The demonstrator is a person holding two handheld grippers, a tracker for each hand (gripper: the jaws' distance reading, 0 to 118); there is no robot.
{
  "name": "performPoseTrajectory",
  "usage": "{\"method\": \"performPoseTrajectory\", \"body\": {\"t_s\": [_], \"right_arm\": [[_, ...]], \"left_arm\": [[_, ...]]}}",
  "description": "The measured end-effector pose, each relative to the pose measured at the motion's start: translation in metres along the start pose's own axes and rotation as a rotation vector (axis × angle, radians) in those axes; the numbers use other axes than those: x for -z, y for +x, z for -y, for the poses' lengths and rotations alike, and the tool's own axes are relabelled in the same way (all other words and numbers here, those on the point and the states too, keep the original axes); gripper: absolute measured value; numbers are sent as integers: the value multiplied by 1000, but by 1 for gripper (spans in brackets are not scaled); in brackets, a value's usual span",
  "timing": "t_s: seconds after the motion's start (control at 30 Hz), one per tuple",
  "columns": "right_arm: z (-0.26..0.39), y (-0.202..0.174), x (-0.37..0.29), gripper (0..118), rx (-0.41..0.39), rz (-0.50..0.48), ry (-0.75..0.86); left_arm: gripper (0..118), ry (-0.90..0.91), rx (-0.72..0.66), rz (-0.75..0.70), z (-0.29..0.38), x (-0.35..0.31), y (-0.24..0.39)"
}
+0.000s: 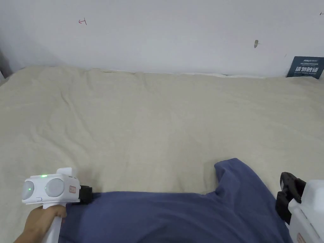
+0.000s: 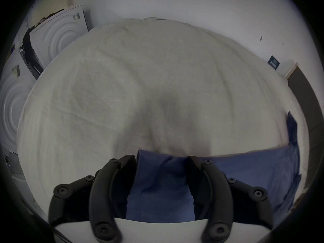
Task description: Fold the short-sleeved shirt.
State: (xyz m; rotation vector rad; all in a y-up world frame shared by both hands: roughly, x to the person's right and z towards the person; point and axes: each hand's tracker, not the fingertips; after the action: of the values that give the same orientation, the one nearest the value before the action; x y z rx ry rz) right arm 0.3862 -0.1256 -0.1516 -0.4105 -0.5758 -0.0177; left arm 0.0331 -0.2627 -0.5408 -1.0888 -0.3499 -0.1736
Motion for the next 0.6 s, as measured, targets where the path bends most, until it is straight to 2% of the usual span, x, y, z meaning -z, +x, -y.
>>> {"method": "performPoseTrajectory", "body": {"t_s": [0.03, 0.07, 0.13, 0.17, 0.2, 0.27, 0.3, 0.33, 0.37, 0.4, 0.43, 0.47, 0.53, 0.6], "right_arm": [[2, 2, 4, 2, 6, -3, -14], [3, 3, 7, 3, 15, -6, -31], [5, 9, 16, 3, 48, -18, -72], [6, 12, 21, 5, 62, -20, -93], [6, 15, 29, 12, 82, -23, -115], [6, 23, 47, 16, 96, -28, -154], [6, 27, 59, 25, 101, -34, -195], [6, 30, 72, 45, 89, -33, -241], [7, 33, 86, 75, 97, -40, -295], [9, 38, 103, 92, 121, -44, -341], [14, 42, 120, 103, 149, -56, -385], [17, 45, 132, 107, 175, -67, -427], [28, 50, 161, 106, 217, -52, -492], [38, 51, 184, 106, 187, -50, -542]], "left_arm": [[59, 39, 22, -9, 4, -4, 2], [45, 38, 31, -19, 5, -6, 5], [4, 68, 65, -15, 7, -12, 8], [4, 75, 78, 18, 7, -14, 10], [4, 74, 75, 16, 8, -17, 12], [4, 99, 71, 10, 8, -25, 14], [4, 135, 61, 9, 9, -34, 14], [4, 162, 43, 27, 10, -43, 14], [4, 176, 22, 61, 10, -52, 13], [4, 186, -1, 79, 11, -63, 13], [4, 204, -14, 84, 12, -73, 13], [4, 216, -18, 98, 13, -81, 13], [4, 236, -11, 123, 15, -97, 13], [4, 245, -2, 133, 15, -106, 13]]}}
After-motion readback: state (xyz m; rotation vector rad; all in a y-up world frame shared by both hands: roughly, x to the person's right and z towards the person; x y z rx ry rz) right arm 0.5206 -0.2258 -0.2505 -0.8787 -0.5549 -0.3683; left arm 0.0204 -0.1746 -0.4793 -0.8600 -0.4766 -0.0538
